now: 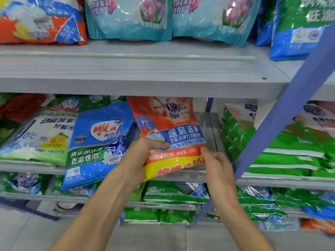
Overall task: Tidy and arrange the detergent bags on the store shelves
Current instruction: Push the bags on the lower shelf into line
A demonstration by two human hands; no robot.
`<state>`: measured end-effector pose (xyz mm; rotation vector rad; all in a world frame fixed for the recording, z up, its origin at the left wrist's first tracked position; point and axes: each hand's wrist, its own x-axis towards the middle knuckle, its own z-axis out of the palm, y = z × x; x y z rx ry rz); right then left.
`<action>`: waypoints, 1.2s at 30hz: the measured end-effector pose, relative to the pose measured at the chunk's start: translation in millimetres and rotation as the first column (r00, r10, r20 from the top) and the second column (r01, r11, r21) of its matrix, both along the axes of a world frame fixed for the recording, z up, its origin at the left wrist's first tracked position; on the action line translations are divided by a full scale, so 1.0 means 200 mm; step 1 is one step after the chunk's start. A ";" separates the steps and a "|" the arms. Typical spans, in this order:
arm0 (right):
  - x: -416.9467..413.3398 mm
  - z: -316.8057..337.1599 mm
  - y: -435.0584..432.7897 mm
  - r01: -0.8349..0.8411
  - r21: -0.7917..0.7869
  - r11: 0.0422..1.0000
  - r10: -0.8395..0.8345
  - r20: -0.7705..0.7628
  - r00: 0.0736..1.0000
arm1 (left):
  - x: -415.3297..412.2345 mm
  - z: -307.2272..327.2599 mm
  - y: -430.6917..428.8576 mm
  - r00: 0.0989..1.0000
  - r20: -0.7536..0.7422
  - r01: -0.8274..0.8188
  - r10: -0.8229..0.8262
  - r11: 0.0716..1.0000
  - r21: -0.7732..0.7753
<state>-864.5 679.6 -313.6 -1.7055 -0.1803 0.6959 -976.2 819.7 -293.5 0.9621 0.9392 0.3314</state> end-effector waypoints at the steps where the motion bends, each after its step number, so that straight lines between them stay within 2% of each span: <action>1: 0.00 -0.01 0.01 -0.022 -0.021 1.000 0.022 0.020 1.000 | -0.04 0.02 0.01 1.000 0.017 0.010 -0.011 1.000 0.010; 5: -0.01 0.03 0.06 -0.160 0.093 0.983 0.160 0.014 0.987 | -0.26 0.08 0.05 0.984 0.177 0.027 -0.033 0.999 0.034; 8: -0.03 0.07 0.07 -0.435 0.180 0.882 0.445 -0.020 0.895 | -0.44 0.09 0.10 0.971 0.238 0.005 -0.023 0.997 0.076; 11: -0.11 0.14 0.07 -0.539 0.190 0.820 0.542 0.046 0.839 | -0.62 0.13 0.11 0.963 0.268 -0.004 -0.019 0.996 0.087; 13: -0.19 0.17 0.08 -0.544 0.170 0.822 0.536 0.092 0.839 | -0.71 0.18 0.10 0.961 0.278 -0.018 -0.007 0.996 0.088; 16: -0.31 0.21 0.08 -0.535 0.236 0.812 0.525 0.107 0.844 | -0.82 0.25 0.10 0.972 0.235 -0.058 0.028 0.991 0.121; 19: -0.44 0.27 0.09 -0.612 0.291 0.735 0.594 0.158 0.789 | -0.95 0.35 0.08 0.989 0.103 -0.123 0.108 0.981 0.152; 24: -0.70 0.39 0.11 -0.720 0.359 0.593 0.754 0.064 0.653 | -1.28 0.51 -0.03 0.964 0.023 -0.266 0.265 0.959 0.099; 26: -0.78 0.46 0.13 -0.763 0.398 0.510 0.825 0.028 0.565 | -1.42 0.59 -0.08 0.950 0.022 -0.312 0.312 0.941 0.131; 28: -0.87 0.52 0.17 -0.764 0.442 0.470 0.854 -0.008 0.521 | -1.54 0.69 -0.12 0.940 0.051 -0.342 0.339 0.926 0.157; 32: -1.04 0.74 0.28 -0.730 0.484 0.483 0.834 0.001 0.552 | -1.71 0.89 -0.15 0.926 0.142 -0.369 0.349 0.916 0.157; 36: -1.22 0.95 0.41 -0.725 0.501 0.473 0.849 -0.037 0.527 | -1.88 1.08 -0.07 0.876 0.177 -0.477 0.448 0.859 0.184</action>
